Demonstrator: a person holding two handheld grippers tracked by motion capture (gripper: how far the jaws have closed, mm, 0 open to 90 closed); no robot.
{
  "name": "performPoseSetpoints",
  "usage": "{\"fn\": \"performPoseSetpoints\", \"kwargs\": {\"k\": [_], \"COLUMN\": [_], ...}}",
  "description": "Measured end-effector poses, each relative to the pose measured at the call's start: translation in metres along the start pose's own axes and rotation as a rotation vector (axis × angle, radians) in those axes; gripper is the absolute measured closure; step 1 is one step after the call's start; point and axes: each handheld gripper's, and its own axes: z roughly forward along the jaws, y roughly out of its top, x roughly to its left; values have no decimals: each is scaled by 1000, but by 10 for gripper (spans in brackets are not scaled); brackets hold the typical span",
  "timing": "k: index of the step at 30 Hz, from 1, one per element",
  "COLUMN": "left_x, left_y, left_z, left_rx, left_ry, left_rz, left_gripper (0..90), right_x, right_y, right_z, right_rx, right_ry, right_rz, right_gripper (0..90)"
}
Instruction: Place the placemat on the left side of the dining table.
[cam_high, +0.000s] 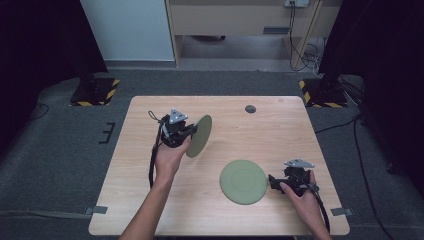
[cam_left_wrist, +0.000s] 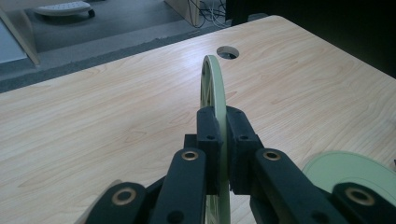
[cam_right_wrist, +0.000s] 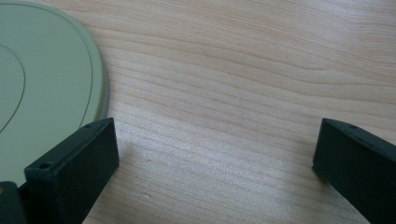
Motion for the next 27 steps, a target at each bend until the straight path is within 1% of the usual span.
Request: {"fn": "performPoseSetpoints", "kwargs": {"k": [1, 12, 15, 16, 19, 20, 22, 27], "left_x": [1, 11, 15, 16, 20, 21, 22, 29], "left_y": [-2, -14, -18, -19, -22, -23, -23, -26], "left_z": [0, -3, -3, -4, -5, -6, -7, -9], "left_rx": [-2, 8, 7, 10, -3, 1, 1, 4], "left_ry": [1, 7, 9, 10, 4, 7, 12, 31], "left_rz": [-7, -24, -37, -36, -59, -53, -53, -65], "left_gripper": [854, 854, 854, 854, 854, 854, 854, 854], "right_x": [0, 0, 0, 0, 0, 0, 0, 0], "right_y": [0, 0, 0, 0, 0, 0, 0, 0], "right_z": [0, 0, 0, 0, 0, 0, 0, 0], "right_rx": [0, 0, 0, 0, 0, 0, 0, 0], "right_ry": [1, 0, 0, 1, 0, 0, 0, 0], "right_rz": [-1, 0, -2, -1, -2, 0, -1, 0], "right_gripper": [5, 5, 5, 5, 5, 5, 5, 5]}}
